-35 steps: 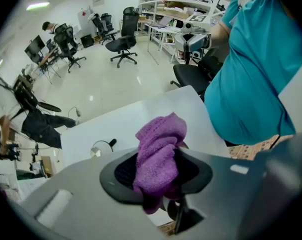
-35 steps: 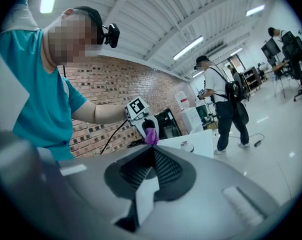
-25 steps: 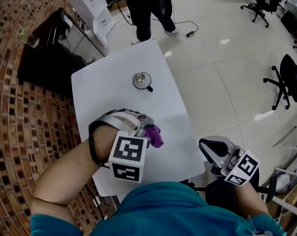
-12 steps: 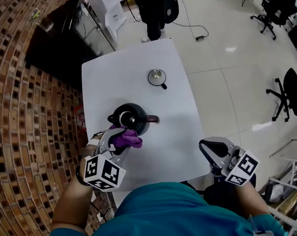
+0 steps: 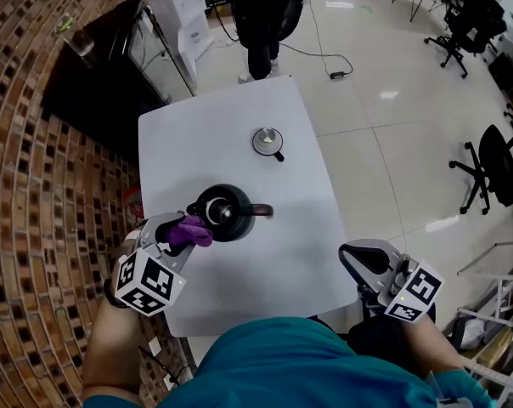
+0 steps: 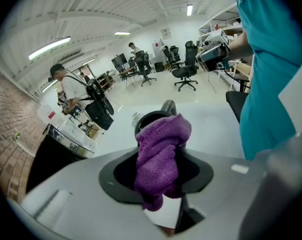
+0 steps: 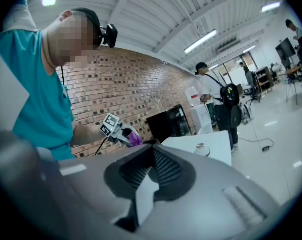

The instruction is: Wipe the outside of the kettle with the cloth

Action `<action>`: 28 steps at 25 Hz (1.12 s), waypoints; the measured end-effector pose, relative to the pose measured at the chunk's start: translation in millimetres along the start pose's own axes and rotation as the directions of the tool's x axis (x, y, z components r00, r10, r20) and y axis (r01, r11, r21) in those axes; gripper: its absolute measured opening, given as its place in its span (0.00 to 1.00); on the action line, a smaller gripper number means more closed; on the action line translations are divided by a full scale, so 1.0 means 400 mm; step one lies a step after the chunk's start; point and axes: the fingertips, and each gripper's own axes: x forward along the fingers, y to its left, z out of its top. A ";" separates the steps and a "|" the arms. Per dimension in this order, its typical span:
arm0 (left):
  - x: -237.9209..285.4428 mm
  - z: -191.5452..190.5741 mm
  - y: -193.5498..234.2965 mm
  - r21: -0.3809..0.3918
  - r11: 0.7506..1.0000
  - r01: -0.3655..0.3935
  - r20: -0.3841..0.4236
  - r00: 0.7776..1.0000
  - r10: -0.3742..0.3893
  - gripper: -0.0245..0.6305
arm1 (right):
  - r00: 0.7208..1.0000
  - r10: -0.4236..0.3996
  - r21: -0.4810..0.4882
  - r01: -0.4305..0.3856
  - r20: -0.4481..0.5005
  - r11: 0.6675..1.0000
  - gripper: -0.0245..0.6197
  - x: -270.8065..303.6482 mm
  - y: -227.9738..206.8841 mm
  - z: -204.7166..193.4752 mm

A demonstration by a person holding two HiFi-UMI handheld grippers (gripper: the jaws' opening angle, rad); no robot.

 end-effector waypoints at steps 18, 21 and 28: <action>0.307 0.337 -0.192 0.700 0.545 0.462 -0.521 0.852 -0.054 0.30 | 0.988 -0.052 0.075 0.042 0.146 0.996 0.04 -0.160 -0.146 0.010; 0.366 0.325 -0.214 0.670 0.528 0.522 -0.586 0.808 -0.056 0.30 | 0.986 -0.052 0.089 0.039 0.158 0.995 0.04 -0.182 -0.165 0.005; 0.480 0.270 -0.271 0.590 0.548 0.594 -0.661 0.744 -0.095 0.30 | 0.987 -0.031 0.096 0.016 0.156 0.995 0.04 -0.201 -0.184 0.001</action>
